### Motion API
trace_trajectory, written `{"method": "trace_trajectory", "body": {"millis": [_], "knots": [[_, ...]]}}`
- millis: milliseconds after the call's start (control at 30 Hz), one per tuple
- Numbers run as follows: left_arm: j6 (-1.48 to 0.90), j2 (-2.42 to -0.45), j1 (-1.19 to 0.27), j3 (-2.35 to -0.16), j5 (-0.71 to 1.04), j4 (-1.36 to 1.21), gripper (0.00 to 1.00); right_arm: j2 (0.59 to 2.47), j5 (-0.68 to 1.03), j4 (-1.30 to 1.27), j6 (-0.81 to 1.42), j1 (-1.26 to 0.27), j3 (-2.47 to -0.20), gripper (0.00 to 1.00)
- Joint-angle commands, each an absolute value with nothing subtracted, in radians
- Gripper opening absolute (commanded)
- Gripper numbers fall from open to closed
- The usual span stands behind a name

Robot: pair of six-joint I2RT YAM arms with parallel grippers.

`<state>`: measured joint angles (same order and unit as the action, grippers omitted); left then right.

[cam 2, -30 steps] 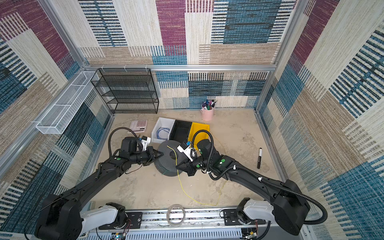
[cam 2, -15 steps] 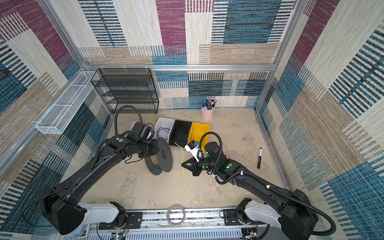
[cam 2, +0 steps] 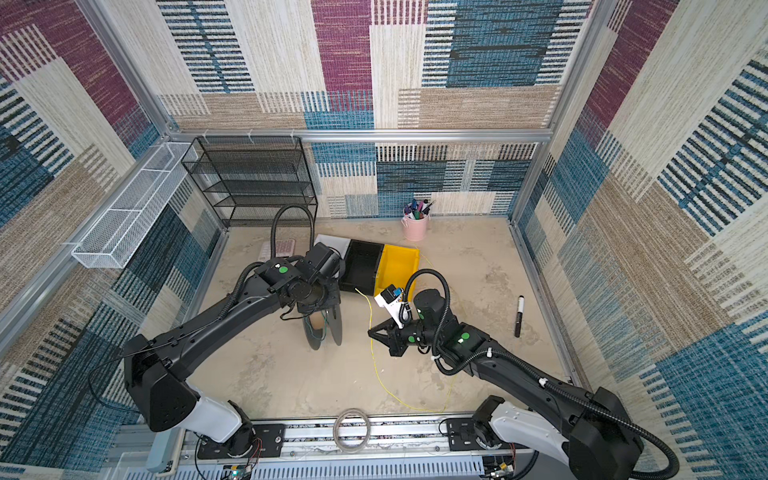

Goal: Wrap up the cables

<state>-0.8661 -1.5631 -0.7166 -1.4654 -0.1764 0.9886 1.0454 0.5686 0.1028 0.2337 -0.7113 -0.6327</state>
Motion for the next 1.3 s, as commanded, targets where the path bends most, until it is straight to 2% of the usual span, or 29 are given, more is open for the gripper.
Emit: {"method": "trace_trajectory", "body": {"millis": [0,133,367,567,767,1067,1267], "knots": [[-0.91,-1.591,-0.722,-1.479,-0.172,1.016,0.08,1.04,0.605,0.083,0.242,-0.712,-0.632,0.0],[-0.911,-1.604,-0.723,-1.497,-0.162,1.016,0.27,1.054,0.655,0.079,0.241,-0.712,-0.648,0.0],[-0.854,-1.576,-0.708,-1.554,-0.127,1.064,0.47,1.141,0.762,0.088,0.193,-0.742,-0.738,0.0],[-0.767,-1.464,-0.646,-1.637,-0.166,1.246,0.43,1.27,0.82,0.025,0.24,-0.844,-0.814,0.0],[-0.729,-1.302,-0.52,-1.533,-0.132,1.281,0.46,1.382,0.764,-0.062,0.346,-0.895,-0.843,0.0],[-0.734,-1.229,-0.514,-1.373,-0.052,1.161,0.48,1.421,0.639,-0.094,0.462,-0.896,-0.864,0.0],[-0.735,-1.141,-0.515,-1.207,0.051,0.938,0.55,1.451,0.612,-0.14,0.525,-0.901,-0.856,0.0]]}}
